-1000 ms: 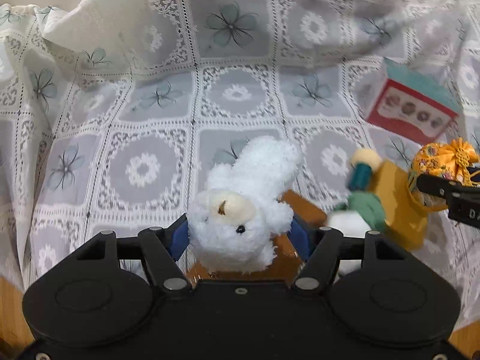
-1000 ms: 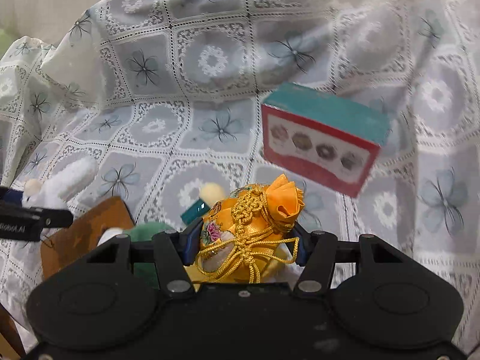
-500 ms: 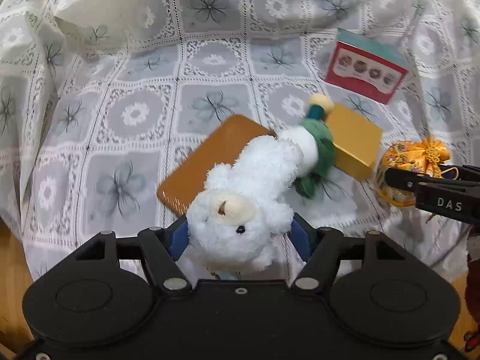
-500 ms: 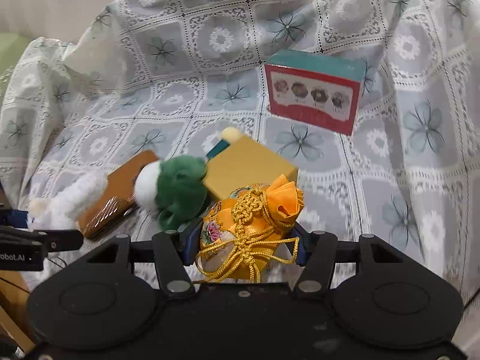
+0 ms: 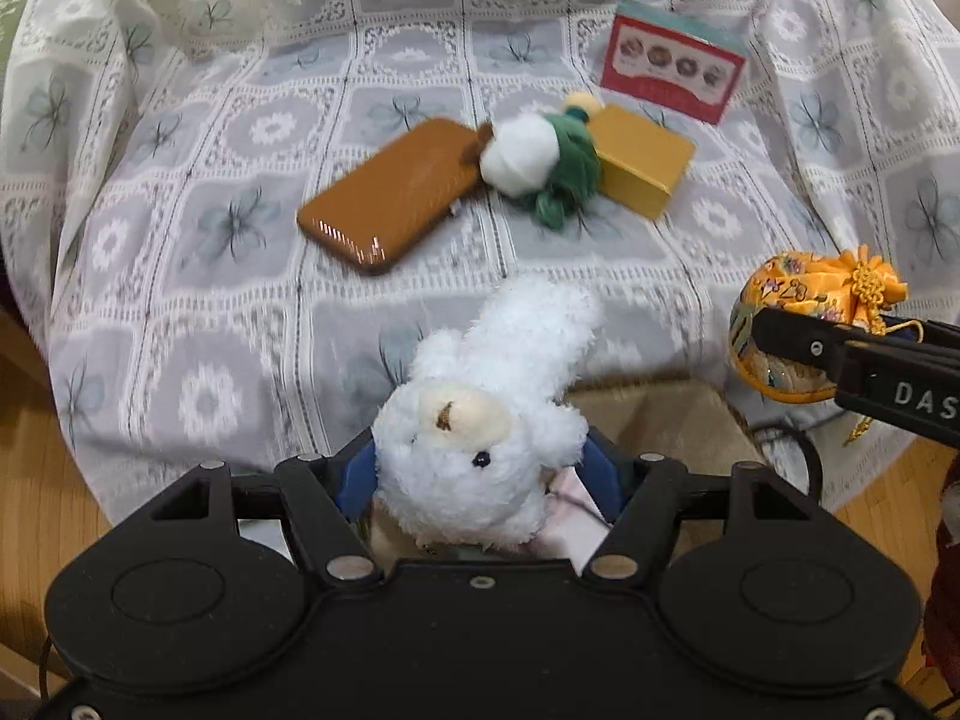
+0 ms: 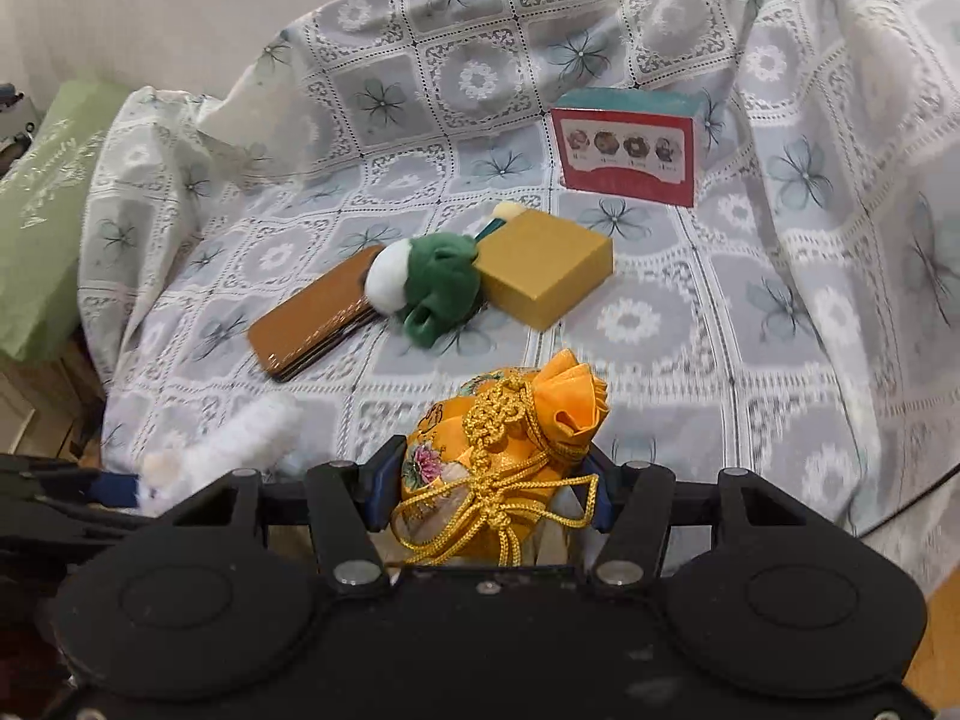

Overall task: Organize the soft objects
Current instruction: 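Carry the plush toy and pouch toward the basket with both tools, then open the left tool to drop the plush toy while the right tool drops the pouch into the basket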

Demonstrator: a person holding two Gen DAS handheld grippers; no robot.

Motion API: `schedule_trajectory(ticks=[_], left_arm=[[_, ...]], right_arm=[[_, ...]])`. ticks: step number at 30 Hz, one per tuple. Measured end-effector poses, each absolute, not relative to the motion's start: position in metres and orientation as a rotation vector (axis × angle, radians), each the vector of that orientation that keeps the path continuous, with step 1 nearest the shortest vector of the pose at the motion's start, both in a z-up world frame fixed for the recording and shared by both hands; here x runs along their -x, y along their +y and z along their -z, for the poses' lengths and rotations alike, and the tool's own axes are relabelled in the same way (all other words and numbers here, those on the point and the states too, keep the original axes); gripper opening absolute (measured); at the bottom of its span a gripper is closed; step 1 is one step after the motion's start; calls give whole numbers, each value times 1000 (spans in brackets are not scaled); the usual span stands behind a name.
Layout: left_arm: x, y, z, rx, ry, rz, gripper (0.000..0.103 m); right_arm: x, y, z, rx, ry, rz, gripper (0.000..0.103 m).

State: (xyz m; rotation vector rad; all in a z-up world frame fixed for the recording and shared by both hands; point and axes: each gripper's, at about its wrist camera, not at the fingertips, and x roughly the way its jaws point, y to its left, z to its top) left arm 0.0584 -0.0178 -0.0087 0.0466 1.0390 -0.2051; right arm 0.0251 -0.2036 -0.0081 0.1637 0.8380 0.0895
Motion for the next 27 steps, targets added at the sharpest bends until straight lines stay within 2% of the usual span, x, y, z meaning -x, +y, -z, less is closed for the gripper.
schedule_trajectory(ticks=[13, 27], left_arm=[[-2, -18, 19, -11, 1022, 171, 65], [40, -23, 15, 2, 957, 118, 68]], right_arm=[[55, -187, 13, -154, 809, -67, 57], [101, -177, 5, -156, 762, -41, 57]])
